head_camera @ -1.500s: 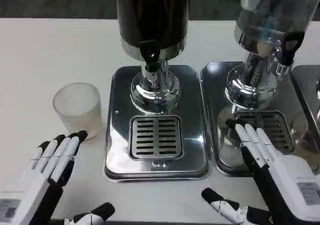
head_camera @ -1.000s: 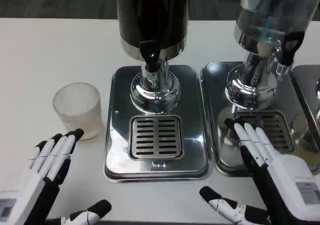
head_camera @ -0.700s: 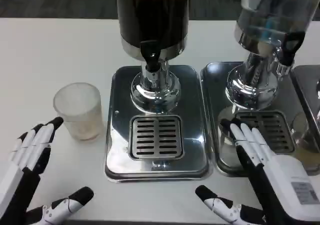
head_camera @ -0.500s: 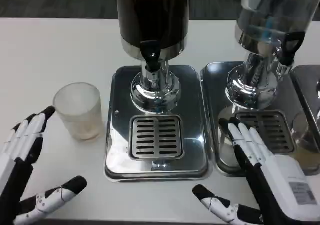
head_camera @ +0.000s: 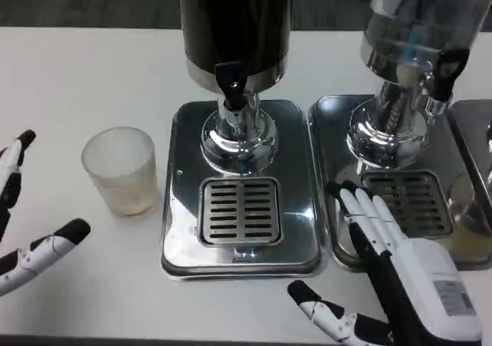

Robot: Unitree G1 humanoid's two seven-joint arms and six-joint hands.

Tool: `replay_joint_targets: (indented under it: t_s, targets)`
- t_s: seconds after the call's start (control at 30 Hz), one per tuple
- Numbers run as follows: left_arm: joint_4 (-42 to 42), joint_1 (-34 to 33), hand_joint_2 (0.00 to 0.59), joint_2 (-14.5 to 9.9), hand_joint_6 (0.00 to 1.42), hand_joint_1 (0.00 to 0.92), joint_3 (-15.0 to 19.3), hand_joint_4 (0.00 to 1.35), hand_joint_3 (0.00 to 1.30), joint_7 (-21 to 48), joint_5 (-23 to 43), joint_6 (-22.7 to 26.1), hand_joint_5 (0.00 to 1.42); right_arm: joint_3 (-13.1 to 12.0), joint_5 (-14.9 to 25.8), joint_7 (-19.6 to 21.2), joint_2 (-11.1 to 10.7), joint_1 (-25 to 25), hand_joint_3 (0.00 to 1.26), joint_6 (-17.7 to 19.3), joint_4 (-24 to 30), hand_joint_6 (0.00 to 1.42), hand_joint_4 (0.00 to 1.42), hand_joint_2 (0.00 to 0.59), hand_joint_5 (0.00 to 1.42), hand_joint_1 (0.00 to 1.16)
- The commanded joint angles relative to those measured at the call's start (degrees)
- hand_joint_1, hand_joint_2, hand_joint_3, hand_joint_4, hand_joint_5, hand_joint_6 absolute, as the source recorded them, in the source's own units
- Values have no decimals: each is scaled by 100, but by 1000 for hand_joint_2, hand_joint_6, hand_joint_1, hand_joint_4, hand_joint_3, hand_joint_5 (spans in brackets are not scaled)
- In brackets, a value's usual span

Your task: Grasp the cup under the faucet to collect the drink, then remove the cup.

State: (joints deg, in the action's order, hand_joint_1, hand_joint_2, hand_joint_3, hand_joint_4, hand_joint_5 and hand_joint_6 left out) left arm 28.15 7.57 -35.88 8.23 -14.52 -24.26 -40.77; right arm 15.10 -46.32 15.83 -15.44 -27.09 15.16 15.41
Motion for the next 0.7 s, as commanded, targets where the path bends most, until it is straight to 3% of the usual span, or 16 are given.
replay_joint_targets:
  t_s: [0.03,0.4,0.7]
  targets:
    - [646,-475,40,-159,80,0,-126,0,0,61,3,-81,0,60,-78,67,55,31,55,-43,-13,211,12,247,4,355]
    - [2419,-1801,37,-241,87,0,-716,0,0,-83,-172,-466,0,117,-103,45,136,387,64,-85,-162,230,21,271,14,357]
    - [3289,-2339,36,-220,83,0,-1193,0,0,-305,-282,-696,0,91,-33,76,97,537,66,-49,-277,231,22,274,15,358]
